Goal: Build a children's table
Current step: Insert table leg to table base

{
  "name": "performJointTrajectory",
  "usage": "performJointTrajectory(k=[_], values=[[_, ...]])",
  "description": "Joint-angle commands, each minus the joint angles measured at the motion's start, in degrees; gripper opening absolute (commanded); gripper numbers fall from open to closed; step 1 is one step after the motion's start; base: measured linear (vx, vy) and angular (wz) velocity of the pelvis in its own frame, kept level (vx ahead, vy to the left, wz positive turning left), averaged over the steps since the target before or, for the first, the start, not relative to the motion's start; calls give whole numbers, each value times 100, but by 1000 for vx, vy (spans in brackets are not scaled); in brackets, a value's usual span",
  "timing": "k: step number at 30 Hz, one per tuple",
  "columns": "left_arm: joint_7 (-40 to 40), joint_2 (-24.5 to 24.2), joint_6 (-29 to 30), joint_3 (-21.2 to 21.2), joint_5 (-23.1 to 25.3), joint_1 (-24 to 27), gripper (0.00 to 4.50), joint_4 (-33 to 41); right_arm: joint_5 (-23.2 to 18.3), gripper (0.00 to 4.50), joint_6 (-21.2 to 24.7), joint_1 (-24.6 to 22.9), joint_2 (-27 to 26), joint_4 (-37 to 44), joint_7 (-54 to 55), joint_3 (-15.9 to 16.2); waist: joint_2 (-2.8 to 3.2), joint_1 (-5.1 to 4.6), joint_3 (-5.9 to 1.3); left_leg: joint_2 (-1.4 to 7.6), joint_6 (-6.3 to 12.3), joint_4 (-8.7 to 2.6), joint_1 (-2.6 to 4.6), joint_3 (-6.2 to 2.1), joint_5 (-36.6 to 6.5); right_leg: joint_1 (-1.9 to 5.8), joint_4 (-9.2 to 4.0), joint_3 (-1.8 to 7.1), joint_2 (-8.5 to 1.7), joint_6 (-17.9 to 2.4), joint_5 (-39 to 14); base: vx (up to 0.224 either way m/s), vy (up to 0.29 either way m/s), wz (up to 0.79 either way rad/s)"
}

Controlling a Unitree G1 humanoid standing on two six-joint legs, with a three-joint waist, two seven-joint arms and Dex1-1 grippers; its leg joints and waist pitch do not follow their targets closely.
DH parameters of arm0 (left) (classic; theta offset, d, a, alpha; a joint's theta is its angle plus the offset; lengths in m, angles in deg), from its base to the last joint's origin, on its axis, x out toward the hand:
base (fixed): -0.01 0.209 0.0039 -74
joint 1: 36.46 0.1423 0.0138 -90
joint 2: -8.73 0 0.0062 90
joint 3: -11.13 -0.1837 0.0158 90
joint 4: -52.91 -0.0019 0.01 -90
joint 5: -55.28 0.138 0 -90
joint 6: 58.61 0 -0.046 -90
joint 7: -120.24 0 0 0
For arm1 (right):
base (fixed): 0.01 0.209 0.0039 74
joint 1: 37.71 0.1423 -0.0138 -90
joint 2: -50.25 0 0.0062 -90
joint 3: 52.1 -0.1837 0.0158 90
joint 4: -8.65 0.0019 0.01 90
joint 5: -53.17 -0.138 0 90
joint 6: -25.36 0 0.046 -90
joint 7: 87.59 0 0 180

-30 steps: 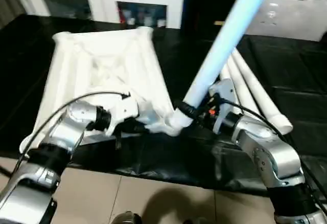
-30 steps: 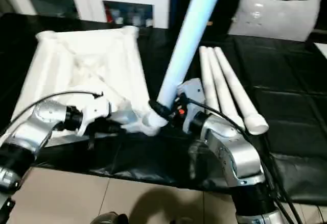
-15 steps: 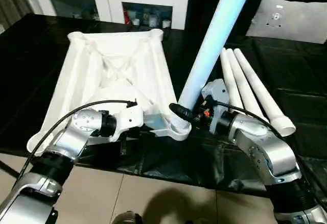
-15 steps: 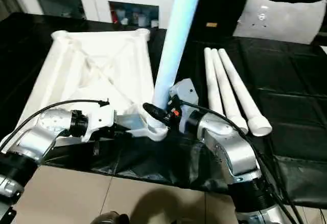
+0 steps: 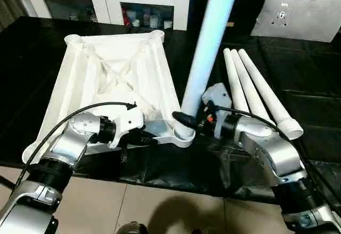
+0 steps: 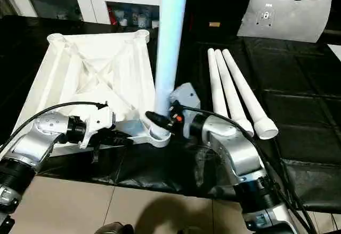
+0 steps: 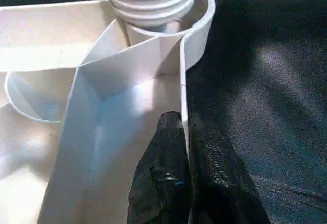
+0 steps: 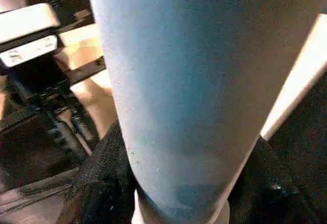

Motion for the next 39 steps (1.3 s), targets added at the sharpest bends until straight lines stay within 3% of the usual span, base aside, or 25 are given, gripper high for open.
performJointTrajectory(k=[1, 16, 26, 34, 39], values=[[5, 125, -46, -43, -21, 71, 0, 9, 74, 191, 142, 29, 69, -144, -101, 135, -28, 13, -352, 531, 158, -435, 125, -171, -1062, 207, -437, 320, -588, -1427, -620, 0, 0, 0], [22, 82, -58, -31, 87, -34, 0, -81, 126, 191, 281, 260, 323, -379, -465, 194, -30, 32, -340, 535, 169, -437, 135, -172, -1077, 202, -442, 320, -585, -1411, -676, 0, 0, 0], [-20, 78, -70, -28, 109, -70, 0, -106, -37, 191, 451, 307, 479, -317, -697, -1, -7, 62, -346, 538, 194, -434, 133, -171, -1000, 199, -427, 317, -583, -1461, -462, 0, 0, 0], [-29, 108, -76, -47, 123, -77, 0, -92, -5, 191, 389, 405, 344, -578, -720, 80, -21, 58, -326, 539, 120, -451, 132, -177, -1187, 191, -455, 318, -590, -1440, -779, 0, 0, 0], [-23, 89, -107, -38, 160, -79, 0, -87, -105, 191, 404, 366, 254, -910, -701, -68, -10, 56, -318, 548, 51, -462, 143, -185, -1331, 175, -477, 330, -608, -1402, -1020, 0, 0, 0]])
